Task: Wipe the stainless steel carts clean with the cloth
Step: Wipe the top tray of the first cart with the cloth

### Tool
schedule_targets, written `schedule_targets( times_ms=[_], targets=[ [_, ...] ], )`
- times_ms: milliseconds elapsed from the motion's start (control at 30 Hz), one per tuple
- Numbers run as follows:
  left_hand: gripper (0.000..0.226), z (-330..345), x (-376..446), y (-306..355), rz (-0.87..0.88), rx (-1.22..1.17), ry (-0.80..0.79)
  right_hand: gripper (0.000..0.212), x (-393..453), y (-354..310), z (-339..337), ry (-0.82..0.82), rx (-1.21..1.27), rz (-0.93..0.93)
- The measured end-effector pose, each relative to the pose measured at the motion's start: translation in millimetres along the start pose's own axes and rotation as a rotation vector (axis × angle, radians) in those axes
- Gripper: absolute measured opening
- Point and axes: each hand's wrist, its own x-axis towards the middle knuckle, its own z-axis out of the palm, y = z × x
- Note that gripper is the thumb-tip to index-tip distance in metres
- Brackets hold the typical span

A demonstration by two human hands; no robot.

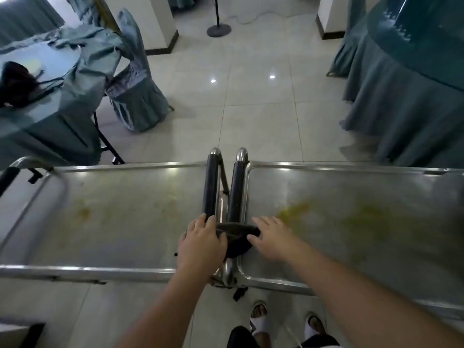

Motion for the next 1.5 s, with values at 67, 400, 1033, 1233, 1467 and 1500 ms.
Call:
schedule_targets(
  times_ms=[67,400,1033,1233,1467,1500],
  targets=[
    [0.061,1.2,0.4,-11.5,-0.021,-0.005,0.008,0.077,3.6,-7.9,3.4,0.004,-0.013,-0.072],
    [0.061,5.1,-5.7,-37.9,-0.027,-0.05,0.074,0.08,12.1,-28.4,19.0,0.101,-0.074,-0.074],
    [0.056,-11.9,37.0,2.1,0.153,-0.096,0.091,0.02,-60.5,25.4,-59.5,0.152,0.831,-0.072],
    [0.056,-2.4,65.6,30.4,0.257,-0.06,0.04,0.035,-69.3,67.4,-75.7,0.248,0.767,0.018],
    [0.053,17.4,103.0,53.5,0.359,0.02,-0.002,0.016,-40.0,80.8,-38.2,0.352,0.345,0.003],
    [0.053,21.4,107.7,55.4,0.372,0.023,0.002,0.019,-34.1,79.4,-24.0,0.339,0.266,-0.032]
  ],
)
